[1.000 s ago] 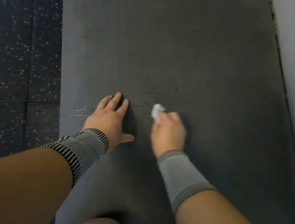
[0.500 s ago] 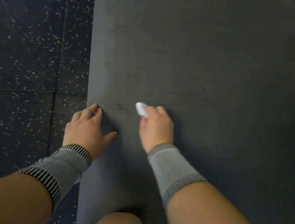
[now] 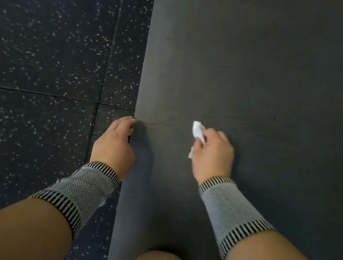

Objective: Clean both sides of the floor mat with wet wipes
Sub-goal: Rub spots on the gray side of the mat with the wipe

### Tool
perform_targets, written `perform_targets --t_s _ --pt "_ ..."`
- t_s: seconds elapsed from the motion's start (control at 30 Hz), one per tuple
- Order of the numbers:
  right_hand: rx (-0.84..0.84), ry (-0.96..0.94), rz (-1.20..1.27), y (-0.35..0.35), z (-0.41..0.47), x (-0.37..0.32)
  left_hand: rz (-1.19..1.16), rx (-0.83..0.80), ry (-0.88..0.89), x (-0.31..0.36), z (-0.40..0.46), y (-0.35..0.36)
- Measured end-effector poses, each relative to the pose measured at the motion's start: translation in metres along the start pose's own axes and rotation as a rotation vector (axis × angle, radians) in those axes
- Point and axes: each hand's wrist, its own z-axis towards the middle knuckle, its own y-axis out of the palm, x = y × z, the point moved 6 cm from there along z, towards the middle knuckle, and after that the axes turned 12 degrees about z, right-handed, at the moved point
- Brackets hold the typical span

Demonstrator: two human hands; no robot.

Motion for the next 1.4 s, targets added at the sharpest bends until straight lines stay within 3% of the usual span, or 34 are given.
perform_targets --t_s 0.07,0.23,0.3,0.43,0.47,0.57,0.63,0.83,0.97,1.03,1.1,1.23,1.4 --pt "0.015 0.008 0.019 0.004 -0.007 -0.009 -0.105 0.013 -0.063 -0.005 0.001 -0.002" --pt "-0.377 -0.160 0.116 0.089 -0.033 -0.082 -0.118 -0.051 -0.061 -0.014 0.005 -0.001" --pt "-0.342 -0.154 0.058 0.083 -0.024 -0.073 -0.136 -0.072 -0.037 -0.016 0.009 -0.001" --pt "-0.007 -0.031 0.070 0.033 -0.012 -0.031 -0.182 -0.090 -0.025 -0.021 0.013 0.002" --pt "-0.010 -0.037 0.092 0.036 -0.014 -0.037 -0.183 -0.088 -0.022 -0.021 0.013 0.003" --pt "-0.266 -0.178 0.124 0.084 -0.026 -0.085 -0.157 -0.051 -0.017 -0.024 0.014 0.004" --pt "-0.346 -0.212 0.072 0.098 -0.022 -0.095 -0.149 -0.035 -0.017 -0.025 0.017 0.002" --pt "0.070 -0.011 0.009 0.015 0.008 -0.028 -0.193 -0.044 -0.048 -0.024 0.017 0.006" --pt "-0.238 -0.154 0.034 0.082 -0.002 -0.085 -0.186 -0.016 -0.044 -0.023 0.016 0.007" --pt "-0.315 -0.234 0.024 0.097 -0.001 -0.101 -0.171 -0.006 -0.030 -0.022 0.016 0.005" --pt "-0.275 -0.216 -0.038 0.081 0.011 -0.082 -0.167 -0.012 -0.021 -0.021 0.016 0.005" --pt "0.066 0.025 -0.023 0.024 0.029 -0.031 -0.150 -0.003 -0.034 -0.019 0.015 0.005" --pt "-0.292 -0.208 0.083 0.095 -0.003 -0.100 -0.089 -0.004 -0.013 -0.018 0.013 0.006"
